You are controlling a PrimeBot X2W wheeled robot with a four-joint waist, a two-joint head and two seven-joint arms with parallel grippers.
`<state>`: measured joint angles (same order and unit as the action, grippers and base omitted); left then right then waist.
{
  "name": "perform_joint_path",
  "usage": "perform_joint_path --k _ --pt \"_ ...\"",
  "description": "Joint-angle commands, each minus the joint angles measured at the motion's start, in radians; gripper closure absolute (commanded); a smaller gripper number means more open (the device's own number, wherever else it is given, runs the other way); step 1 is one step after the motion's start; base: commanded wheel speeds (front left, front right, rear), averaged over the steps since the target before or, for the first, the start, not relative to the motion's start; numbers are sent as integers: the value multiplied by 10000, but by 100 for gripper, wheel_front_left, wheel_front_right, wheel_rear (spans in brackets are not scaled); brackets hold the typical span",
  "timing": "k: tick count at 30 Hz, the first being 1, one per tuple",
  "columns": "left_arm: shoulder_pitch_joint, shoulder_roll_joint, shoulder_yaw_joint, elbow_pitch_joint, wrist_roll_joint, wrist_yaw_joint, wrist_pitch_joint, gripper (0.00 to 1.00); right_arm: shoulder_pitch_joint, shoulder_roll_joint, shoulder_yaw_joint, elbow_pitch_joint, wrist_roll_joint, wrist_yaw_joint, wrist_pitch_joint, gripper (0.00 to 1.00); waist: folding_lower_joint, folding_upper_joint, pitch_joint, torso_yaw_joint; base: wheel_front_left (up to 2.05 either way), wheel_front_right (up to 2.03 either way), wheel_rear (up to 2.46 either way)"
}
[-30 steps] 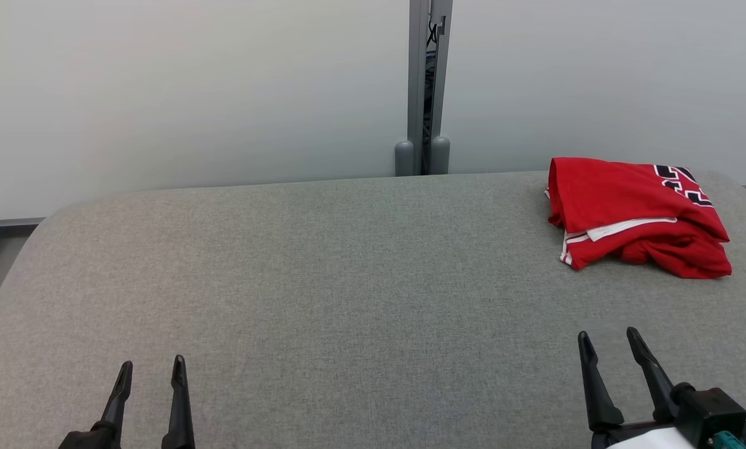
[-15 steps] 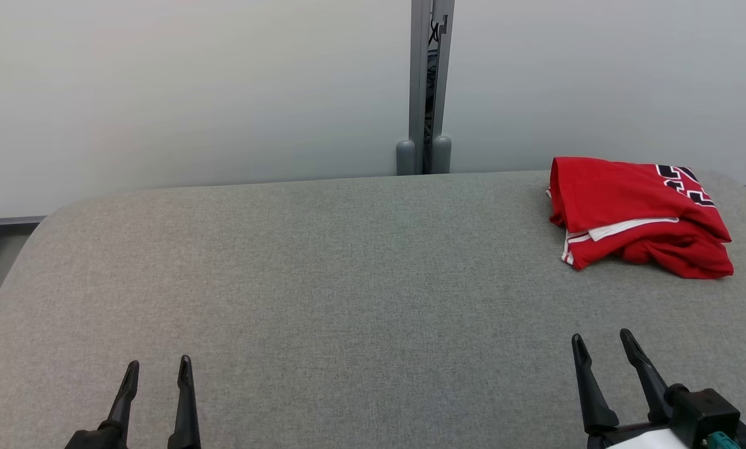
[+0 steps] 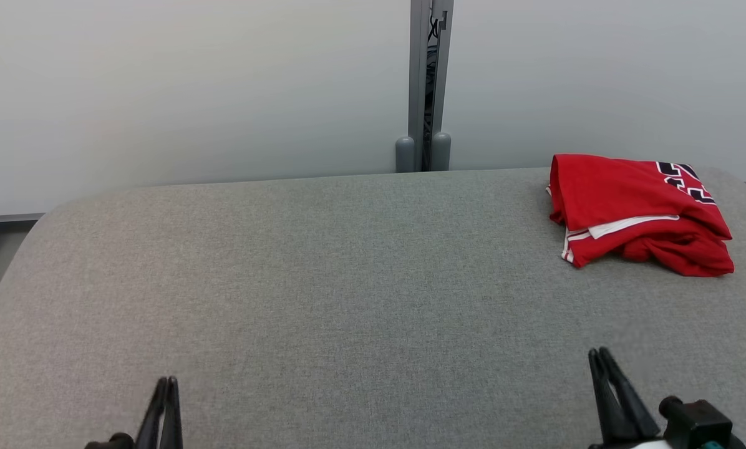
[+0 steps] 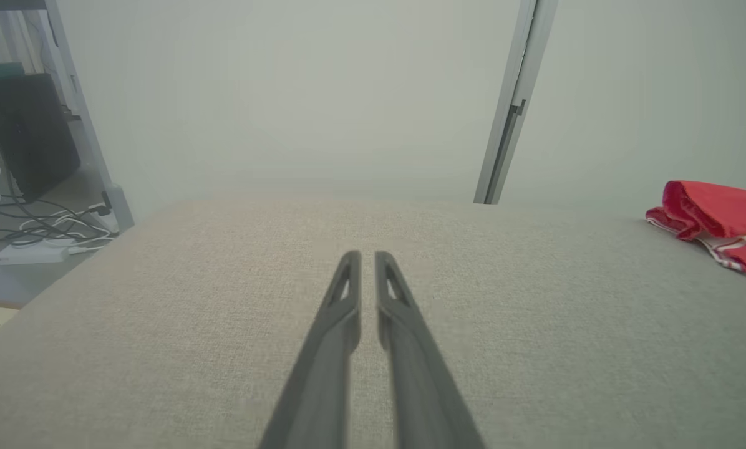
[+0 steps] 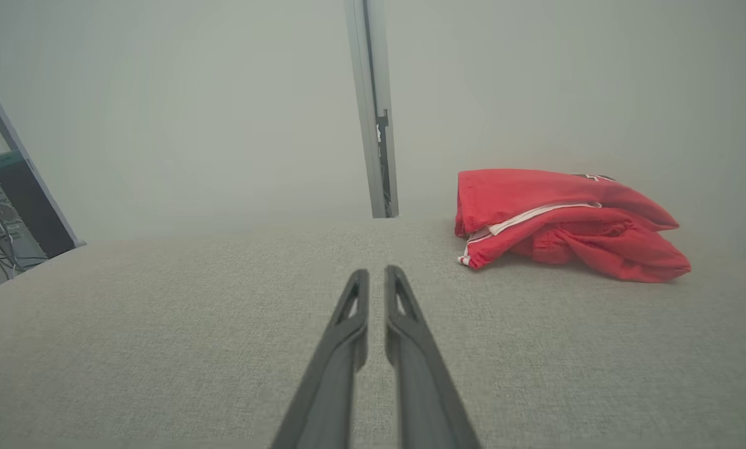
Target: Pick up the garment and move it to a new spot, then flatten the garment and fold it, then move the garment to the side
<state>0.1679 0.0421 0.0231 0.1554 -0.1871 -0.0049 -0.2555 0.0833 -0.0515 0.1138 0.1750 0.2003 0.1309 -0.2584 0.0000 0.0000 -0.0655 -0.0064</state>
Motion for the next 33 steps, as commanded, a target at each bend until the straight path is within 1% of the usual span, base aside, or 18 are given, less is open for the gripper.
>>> perform_joint_path --k 1,3,5,6,19,33 --pt "38 -15 -8 129 -53 -5 23 100 77 18 -4 82 58 0 25 100 0 0 2 0 0 0 0" --pt "138 -53 -47 320 -62 -6 27 100 174 60 -7 273 70 0 37 100 0 0 4 0 0 0 0" --pt "21 -48 -19 371 -466 -42 150 100 145 36 -57 251 499 0 113 100 0 0 15 1 0 0 0" --pt "21 -48 -19 371 -466 -42 150 100 145 36 -57 251 499 0 113 100 0 0 15 1 0 0 0" --pt "-549 -18 4 512 -2891 -258 740 100 -104 -110 -389 193 3035 0 602 100 0 0 87 7 0 0 0" --pt "-1082 10 41 652 -5122 -458 1303 100 -321 -203 -743 133 5328 0 1097 100 0 0 165 14 0 0 0"
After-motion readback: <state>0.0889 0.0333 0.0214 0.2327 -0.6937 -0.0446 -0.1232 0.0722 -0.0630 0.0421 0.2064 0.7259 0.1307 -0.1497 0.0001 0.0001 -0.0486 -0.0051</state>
